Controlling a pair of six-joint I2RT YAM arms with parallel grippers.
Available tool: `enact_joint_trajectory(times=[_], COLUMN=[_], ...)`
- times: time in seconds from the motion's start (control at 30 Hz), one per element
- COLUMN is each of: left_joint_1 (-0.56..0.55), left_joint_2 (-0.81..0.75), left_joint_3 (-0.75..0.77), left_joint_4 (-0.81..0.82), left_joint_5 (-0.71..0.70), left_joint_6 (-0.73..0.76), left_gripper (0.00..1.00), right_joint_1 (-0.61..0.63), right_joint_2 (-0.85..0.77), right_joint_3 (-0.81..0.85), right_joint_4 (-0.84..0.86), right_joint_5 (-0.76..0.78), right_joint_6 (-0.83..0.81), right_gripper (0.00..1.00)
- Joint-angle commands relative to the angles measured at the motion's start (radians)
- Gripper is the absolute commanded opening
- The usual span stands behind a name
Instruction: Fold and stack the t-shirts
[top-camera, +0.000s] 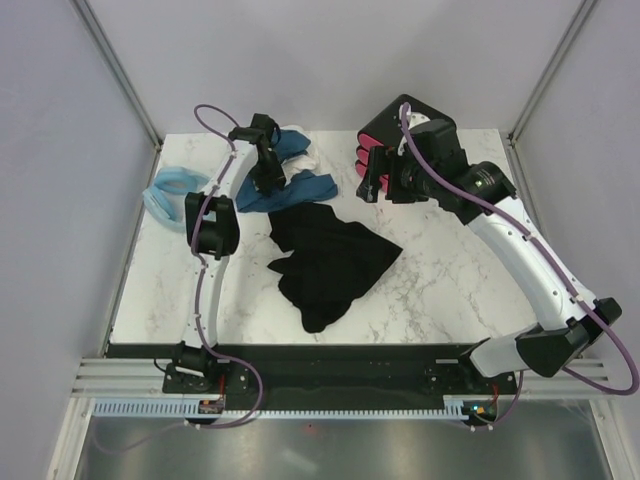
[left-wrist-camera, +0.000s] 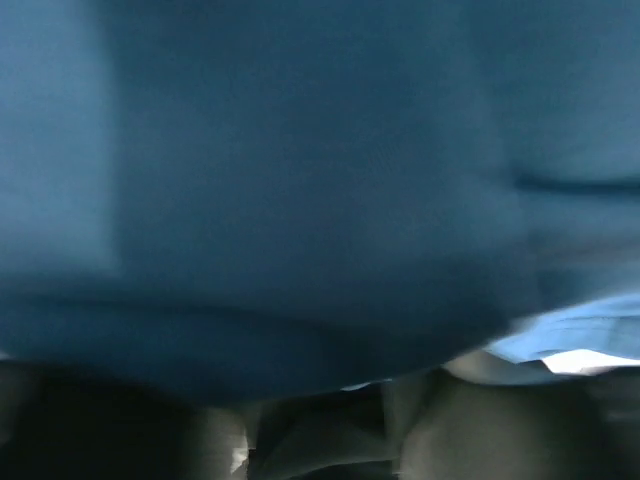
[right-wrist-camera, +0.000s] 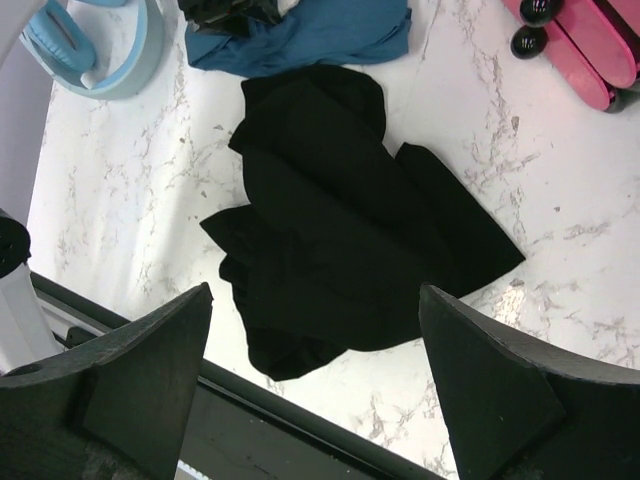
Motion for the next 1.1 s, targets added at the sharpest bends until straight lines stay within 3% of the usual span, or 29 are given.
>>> enact_joint_trajectory(times=[0.0,0.03,0.07,0.53,1.07], left_joint_1=[-0.001,0.005,0.007,0.174,0.199], left_joint_2=[0.071,0.088,0.094,0.120,0.072], left_joint_3=[0.090,0.096,0.100,0.113,0.076], left_joint_4=[0.040,0.043,0.046,-0.004,-0.055], left_joint_5=[0.052,0.054,0.052,-0.026,-0.141], left_joint_6=[0.017,0.012,0.002,-0.065,-0.042], left_gripper=[0.38,0.16,0.03,0.02,0.02], right_joint_1=[-0.003,-0.003,-0.003,-0.006,-0.011], right_joint_2=[-0.032,-0.037,-0.040,-0.094,-0.077], right_joint_3=[-0.015,-0.021,-0.030,-0.071,-0.081], right_joint_4=[-0.006,-0.007,-0.009,-0.038,-0.036], right_joint_5=[0.025,0.025,0.025,0.069,0.080], right_joint_6=[0.038,0.043,0.054,0.075,0.055], right_gripper=[0.92,0.92,0.92,0.92,0.92])
